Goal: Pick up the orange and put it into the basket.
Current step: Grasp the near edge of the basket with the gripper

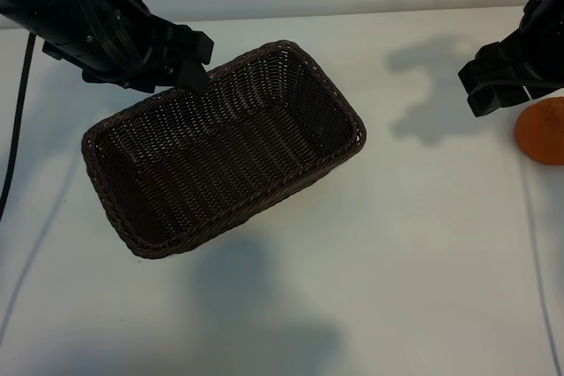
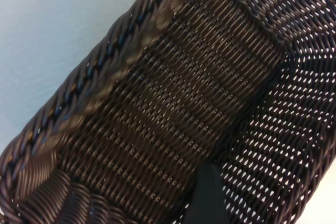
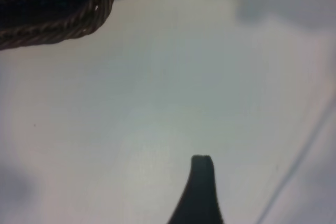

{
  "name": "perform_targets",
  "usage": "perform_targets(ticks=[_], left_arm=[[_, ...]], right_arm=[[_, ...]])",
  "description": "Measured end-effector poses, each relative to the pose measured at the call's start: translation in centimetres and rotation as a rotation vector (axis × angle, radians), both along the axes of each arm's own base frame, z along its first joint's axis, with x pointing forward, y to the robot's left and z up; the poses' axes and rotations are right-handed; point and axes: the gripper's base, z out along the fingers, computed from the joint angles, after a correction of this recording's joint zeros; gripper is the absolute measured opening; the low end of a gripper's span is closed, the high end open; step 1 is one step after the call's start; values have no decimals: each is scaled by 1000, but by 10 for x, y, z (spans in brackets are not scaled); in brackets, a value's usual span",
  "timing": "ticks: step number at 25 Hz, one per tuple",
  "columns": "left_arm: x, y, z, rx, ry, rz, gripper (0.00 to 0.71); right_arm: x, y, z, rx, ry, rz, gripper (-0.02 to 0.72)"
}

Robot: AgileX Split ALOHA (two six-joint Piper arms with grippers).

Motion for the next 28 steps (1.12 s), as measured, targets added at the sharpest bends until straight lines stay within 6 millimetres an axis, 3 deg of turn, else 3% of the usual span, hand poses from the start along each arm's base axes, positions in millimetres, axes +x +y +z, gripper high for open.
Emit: perform_targets(ticks=[7,16,28], left_arm=[[4,3,1,26,-46,10,592],[-10,40,8,281,-3,296,592],[-59,56,-40,243,56,428,592]], right_arm=[[0,0,0,1,-2,-1,594],[1,0,0,0,-7,-2,594],[1,0,0,-1,-11,-2,594]])
